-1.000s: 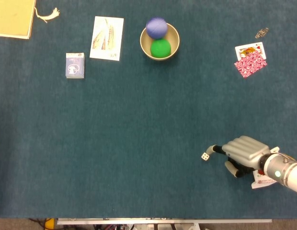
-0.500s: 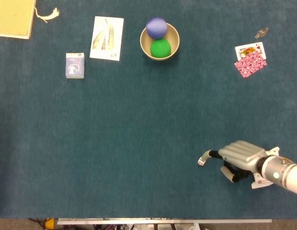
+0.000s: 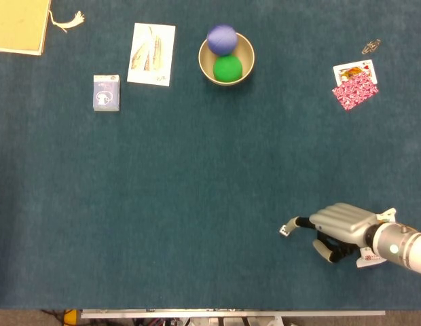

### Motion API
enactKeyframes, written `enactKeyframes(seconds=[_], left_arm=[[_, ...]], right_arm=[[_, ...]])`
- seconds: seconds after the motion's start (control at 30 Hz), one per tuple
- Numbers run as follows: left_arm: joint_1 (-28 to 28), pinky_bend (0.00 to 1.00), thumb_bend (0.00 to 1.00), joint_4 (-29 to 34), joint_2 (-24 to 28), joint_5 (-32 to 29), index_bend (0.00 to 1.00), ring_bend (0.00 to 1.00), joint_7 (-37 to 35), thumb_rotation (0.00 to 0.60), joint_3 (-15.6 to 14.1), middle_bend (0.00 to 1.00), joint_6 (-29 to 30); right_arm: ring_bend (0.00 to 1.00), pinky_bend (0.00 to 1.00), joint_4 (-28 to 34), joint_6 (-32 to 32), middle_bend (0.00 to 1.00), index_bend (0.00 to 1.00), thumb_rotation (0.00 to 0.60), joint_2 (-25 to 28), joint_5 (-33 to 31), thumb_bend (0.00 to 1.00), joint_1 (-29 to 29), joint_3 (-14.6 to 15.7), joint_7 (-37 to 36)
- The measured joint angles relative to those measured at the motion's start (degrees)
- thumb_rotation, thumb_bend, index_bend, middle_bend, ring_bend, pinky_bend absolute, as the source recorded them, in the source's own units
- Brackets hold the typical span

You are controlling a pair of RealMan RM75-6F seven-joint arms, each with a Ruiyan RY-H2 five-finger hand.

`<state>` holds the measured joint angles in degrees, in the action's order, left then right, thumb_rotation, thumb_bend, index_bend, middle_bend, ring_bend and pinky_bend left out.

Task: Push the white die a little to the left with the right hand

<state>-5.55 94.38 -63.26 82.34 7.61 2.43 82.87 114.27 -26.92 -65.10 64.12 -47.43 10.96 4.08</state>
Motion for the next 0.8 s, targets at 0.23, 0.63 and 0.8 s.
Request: enactKeyframes(seconds=[0.23, 0.63, 0.8], left_arm=[[0.0, 0.29, 0.02, -0.1, -0.1, 0.1, 0.40, 0.08, -0.1, 0.600, 0.0, 0.17, 0.1], [0.0, 0.29, 0.02, -0.3, -0.2, 0.4, 0.40, 0.08, -0.1, 0.600, 0.0, 0.17, 0.2], [0.0, 0.29, 0.02, -0.4, -0.3, 0.3, 0.40, 0.08, -0.3, 0.600, 0.0, 0.17, 0.2]], right_arm=[[0.97, 1.00, 0.6, -0.4, 0.90, 0.18, 0.600, 0.8, 0.6, 0.65, 0.2, 0.4, -0.1], [0.92, 1.00, -0.1, -15.5, 0.85, 0.18, 0.600, 1.5, 4.8, 0.62, 5.4, 0.7, 8.2], [0.85, 1.00, -2.0, -27.4, 0.78, 0.18, 0.600, 0.5, 7.0, 0.62, 10.1, 0.2, 17.1]])
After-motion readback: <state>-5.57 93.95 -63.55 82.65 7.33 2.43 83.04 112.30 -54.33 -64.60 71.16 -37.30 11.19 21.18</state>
